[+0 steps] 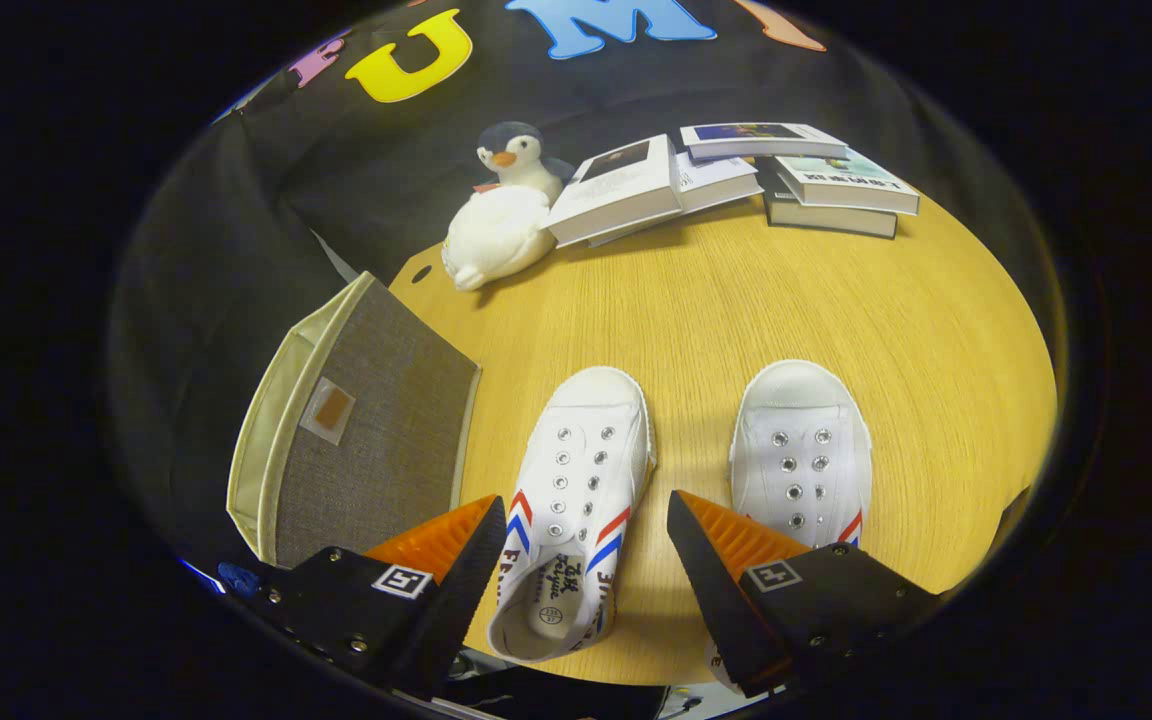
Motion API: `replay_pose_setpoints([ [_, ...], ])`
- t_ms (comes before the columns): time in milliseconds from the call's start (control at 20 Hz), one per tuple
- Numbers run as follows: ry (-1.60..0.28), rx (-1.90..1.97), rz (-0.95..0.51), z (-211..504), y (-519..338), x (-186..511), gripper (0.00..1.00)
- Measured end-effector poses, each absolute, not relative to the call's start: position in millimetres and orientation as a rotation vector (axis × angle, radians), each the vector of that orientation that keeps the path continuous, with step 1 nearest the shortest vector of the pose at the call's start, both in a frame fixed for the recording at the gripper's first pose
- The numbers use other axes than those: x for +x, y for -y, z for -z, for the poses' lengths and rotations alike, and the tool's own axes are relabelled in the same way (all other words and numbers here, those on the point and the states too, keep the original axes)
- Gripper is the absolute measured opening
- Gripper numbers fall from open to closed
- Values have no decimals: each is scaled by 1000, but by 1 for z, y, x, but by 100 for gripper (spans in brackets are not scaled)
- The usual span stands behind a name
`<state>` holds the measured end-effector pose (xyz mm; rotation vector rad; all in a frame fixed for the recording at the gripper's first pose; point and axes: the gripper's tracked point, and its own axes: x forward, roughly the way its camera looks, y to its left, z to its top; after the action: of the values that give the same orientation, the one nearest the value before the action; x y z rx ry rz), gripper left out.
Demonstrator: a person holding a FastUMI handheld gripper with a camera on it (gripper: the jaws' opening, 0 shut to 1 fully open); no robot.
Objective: Open the storage box then place both shoes into the box .Put the left shoe in first, then the right shoe, with the right side of both shoes facing outward in a uniform manner.
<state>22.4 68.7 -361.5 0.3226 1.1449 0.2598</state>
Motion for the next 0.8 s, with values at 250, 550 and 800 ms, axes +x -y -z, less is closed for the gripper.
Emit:
replay_pose_setpoints([
  [250,-1222,270,-242,384,-63,10,92],
  [550,-1292,265,-238,399,-68,0,72],
  [800,-1298,322,-234,399,-75,-1,29],
])
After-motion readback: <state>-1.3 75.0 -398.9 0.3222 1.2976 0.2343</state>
